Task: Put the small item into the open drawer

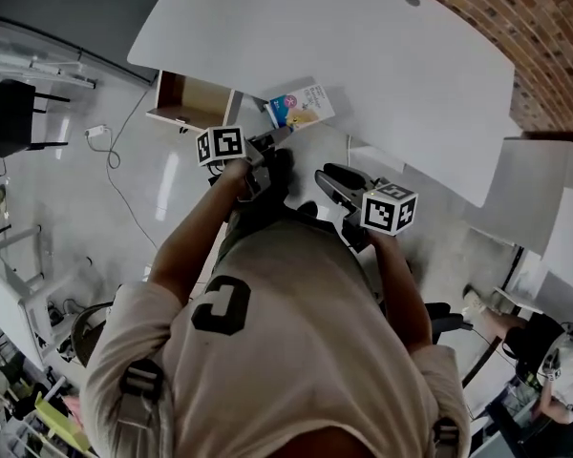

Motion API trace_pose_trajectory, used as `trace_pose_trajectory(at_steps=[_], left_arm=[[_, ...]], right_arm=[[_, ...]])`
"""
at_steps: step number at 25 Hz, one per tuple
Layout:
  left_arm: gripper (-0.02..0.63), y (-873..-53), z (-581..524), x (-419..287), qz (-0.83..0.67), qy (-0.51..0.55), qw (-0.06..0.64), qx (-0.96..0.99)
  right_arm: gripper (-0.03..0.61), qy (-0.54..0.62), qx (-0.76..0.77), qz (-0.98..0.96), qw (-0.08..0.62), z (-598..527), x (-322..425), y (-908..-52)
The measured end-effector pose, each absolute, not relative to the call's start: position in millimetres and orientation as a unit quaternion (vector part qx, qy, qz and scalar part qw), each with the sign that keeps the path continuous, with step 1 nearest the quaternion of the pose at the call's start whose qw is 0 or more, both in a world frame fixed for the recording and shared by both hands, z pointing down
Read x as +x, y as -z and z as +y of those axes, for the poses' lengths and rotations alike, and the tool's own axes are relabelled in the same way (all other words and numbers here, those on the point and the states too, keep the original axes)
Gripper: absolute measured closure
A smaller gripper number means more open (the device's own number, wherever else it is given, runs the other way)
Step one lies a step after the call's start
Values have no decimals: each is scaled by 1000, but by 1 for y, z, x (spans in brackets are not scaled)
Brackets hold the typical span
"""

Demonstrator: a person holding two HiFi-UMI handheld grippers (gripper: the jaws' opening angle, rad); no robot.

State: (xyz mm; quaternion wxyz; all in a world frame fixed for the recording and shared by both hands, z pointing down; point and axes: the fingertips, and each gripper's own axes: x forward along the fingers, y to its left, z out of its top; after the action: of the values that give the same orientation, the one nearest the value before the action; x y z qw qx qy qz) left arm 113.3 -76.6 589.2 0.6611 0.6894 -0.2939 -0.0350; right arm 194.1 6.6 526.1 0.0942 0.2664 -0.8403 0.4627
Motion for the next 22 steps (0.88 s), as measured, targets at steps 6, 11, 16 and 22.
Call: trace_pose_trajectory(at_steps=[6,11,16,22], left_arm=[[534,-564,-69,72,-336,54,625,703],[534,-543,-54,41,-356,69,592,720],[534,-511,-32,59,-308,59,558,768],[534,-501,-16,31,-360,-15,476,802]], right_arm=[[462,-462,252,-846,80,28,198,-523],[463,-452,235,-857,84,52,192,-518],[465,-450,219,-862,86,70,190,-514],[468,-460,197,-860,99,96,191,-523]])
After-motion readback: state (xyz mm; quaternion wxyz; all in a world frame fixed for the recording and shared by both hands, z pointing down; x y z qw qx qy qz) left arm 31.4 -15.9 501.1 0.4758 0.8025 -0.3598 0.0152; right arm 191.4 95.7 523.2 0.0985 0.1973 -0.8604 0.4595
